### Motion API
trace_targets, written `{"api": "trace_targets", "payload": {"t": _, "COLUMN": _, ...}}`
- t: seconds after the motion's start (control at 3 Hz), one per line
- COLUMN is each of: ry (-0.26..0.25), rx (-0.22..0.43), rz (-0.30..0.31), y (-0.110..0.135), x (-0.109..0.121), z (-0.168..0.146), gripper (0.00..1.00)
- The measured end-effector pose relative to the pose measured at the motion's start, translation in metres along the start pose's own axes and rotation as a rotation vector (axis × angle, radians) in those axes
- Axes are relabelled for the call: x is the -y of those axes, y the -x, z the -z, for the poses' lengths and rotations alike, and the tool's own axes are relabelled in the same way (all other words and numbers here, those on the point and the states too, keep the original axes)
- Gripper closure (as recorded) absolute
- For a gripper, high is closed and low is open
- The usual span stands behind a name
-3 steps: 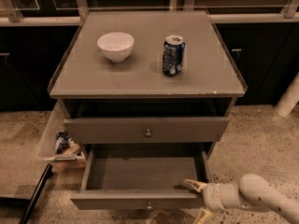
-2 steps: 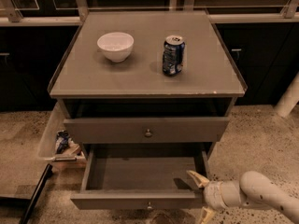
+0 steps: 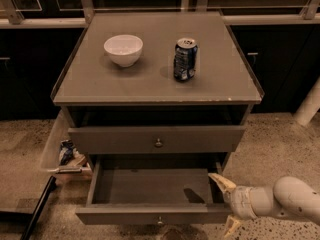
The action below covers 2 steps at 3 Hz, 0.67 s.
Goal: Open middle drawer
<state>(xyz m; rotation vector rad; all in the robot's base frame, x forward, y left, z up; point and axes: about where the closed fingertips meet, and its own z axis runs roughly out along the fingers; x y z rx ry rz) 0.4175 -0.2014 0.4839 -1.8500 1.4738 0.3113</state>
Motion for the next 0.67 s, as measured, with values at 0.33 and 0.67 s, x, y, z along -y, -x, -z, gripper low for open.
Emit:
{"api": "trace_targets", "payload": {"t": 0.33, "ry": -0.027, "rx": -0.022, "rz": 0.045, "y": 0.014, "x": 0.010, "z": 0.028, "gripper": 0.00}}
{"api": "trace_targets", "payload": {"t": 0.67, "ry": -0.039, "rx": -0.012, "rz": 0.075, "y": 0.023, "x": 0.017, "z": 0.039, "gripper": 0.00}}
